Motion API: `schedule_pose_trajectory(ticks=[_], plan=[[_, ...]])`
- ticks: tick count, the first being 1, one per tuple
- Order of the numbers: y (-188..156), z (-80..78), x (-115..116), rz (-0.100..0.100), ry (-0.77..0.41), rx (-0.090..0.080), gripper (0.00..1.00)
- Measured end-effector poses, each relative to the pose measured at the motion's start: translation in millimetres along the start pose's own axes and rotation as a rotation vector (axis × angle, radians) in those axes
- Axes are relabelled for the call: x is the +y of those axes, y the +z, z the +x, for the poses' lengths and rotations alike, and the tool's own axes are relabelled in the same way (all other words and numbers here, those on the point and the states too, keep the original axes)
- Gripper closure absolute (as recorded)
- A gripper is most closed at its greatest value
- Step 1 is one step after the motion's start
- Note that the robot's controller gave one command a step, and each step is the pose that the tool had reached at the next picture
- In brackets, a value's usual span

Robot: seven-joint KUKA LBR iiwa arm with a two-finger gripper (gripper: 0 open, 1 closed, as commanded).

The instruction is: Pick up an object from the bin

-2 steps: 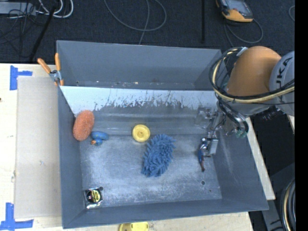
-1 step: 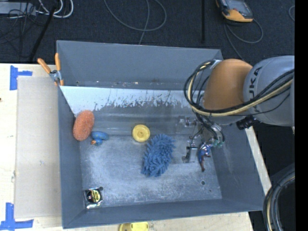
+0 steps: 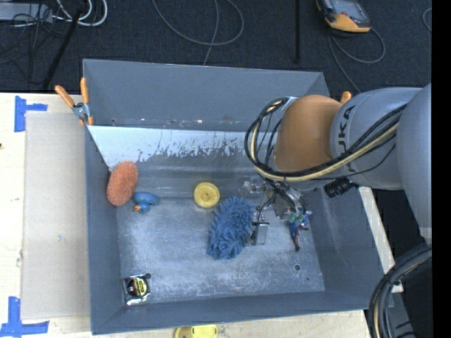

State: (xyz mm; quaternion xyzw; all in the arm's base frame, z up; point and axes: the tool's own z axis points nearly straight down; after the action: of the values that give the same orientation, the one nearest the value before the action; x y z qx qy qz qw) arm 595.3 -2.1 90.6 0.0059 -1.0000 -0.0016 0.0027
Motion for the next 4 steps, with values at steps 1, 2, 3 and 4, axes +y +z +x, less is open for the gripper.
schedule_pose_trajectory(ticks=[1,2,3,4], plan=[[21,-25.8,12,0.003,-0.101,-0.007,1.0],[21,-25.8,12,0.004,-0.101,-0.007,1.0],[-134,8.9,-10,0.004,-0.144,-0.009,1.0],[-133,9.5,-10,0.003,-0.144,-0.006,0.0]])
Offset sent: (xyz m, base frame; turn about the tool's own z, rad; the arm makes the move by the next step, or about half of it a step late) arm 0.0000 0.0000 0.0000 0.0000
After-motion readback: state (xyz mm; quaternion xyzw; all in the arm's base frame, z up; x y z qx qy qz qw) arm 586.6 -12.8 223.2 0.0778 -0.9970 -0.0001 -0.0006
